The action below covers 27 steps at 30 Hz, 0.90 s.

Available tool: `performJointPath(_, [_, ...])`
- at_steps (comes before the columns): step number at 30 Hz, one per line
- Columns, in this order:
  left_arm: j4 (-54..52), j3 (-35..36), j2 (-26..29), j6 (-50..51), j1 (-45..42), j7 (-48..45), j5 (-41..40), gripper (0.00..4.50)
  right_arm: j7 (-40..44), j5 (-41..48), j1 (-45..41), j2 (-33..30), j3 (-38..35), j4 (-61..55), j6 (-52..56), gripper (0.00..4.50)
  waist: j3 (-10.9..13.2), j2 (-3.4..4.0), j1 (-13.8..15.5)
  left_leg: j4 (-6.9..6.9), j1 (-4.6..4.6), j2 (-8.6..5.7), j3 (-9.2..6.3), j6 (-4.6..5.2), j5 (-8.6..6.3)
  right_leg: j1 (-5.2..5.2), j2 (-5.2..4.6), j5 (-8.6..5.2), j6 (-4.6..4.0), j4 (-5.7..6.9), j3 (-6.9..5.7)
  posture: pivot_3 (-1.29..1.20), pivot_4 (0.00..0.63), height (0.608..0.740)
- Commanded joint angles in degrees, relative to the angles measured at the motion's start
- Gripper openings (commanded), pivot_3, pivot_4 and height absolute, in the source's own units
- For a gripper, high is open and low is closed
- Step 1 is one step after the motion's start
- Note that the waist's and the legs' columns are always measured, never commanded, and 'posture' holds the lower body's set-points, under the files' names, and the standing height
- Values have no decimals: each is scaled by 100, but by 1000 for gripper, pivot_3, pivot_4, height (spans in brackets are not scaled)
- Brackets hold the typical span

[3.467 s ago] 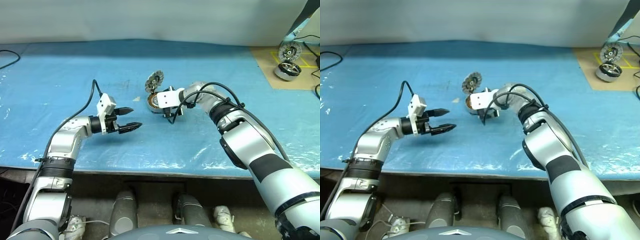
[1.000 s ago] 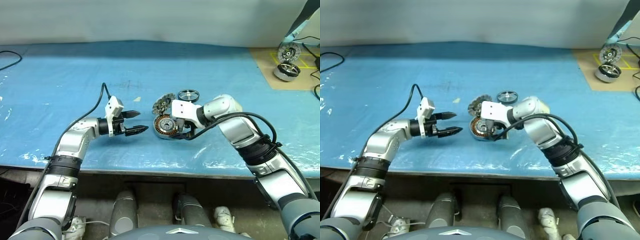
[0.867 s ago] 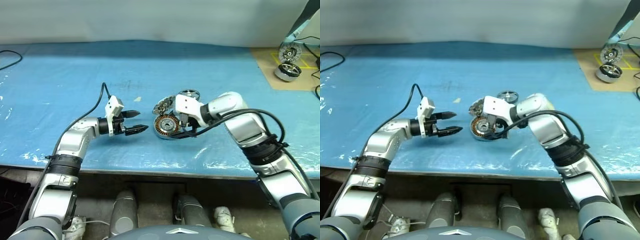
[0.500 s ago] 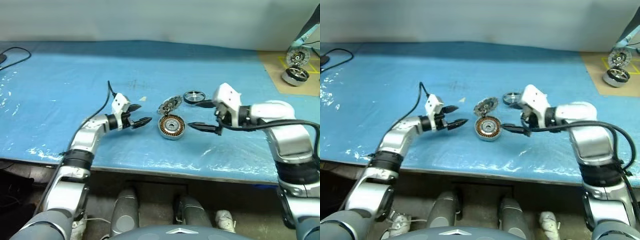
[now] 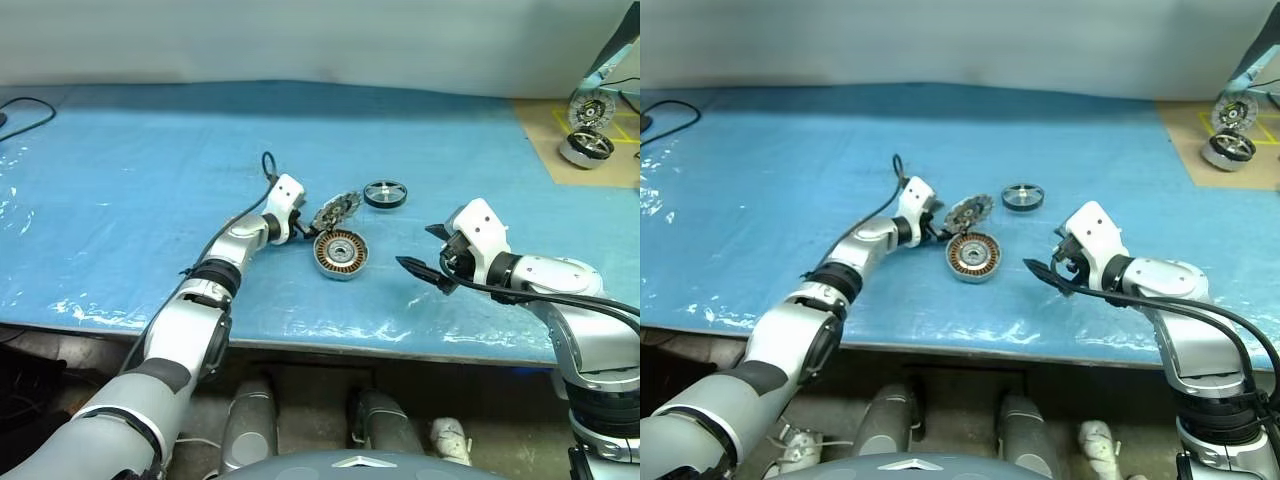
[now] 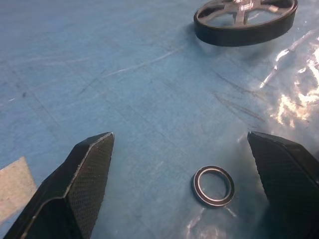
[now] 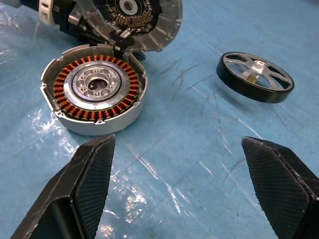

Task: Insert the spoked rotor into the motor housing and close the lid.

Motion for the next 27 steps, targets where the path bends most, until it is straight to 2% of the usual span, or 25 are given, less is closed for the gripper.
performJointPath(1, [227, -70, -46, 4, -141, 156, 224, 4500, -234, 172, 130, -40, -205, -374, 101, 4277, 0, 0, 10, -1, 2, -1, -1, 0, 0, 2, -1, -1, -1, 0, -2, 0, 150, 740])
performJointPath(7, [317, -106, 93, 160, 62, 261, 452, 4500, -485, 281, 268, -62, -132, -456, 115, 4277, -1, 1, -19, -1, 20, -1, -3, 0, 0, 19, -3, -5, -7, -5, -1, 0, 150, 740])
performJointPath(16, [40, -164, 236, 239, 469, -59, 496, 4500, -605, 352, 62, -183, 127, -147, -1, 4277, -7, 11, -45, -40, 84, -5, -1, 1, -1, 77, -3, -6, -5, -41, 3, 0, 150, 740])
performJointPath(19, [-65, -175, 234, 254, 559, -113, 492, 3910, -611, 344, -51, -210, 213, -3, -45, 4322, -7, 12, -42, -53, 101, -6, 1, 0, -1, 93, -3, -9, -4, -57, 3, 0, 150, 740])
performJointPath(27, [-193, -240, 275, 302, 675, -153, 550, 1215, -589, 336, -243, -283, 360, 249, -161, 4322, -9, 14, -34, -57, 106, -15, 1, 1, -2, 98, -11, -13, 1, -58, 3, 0, 150, 740])
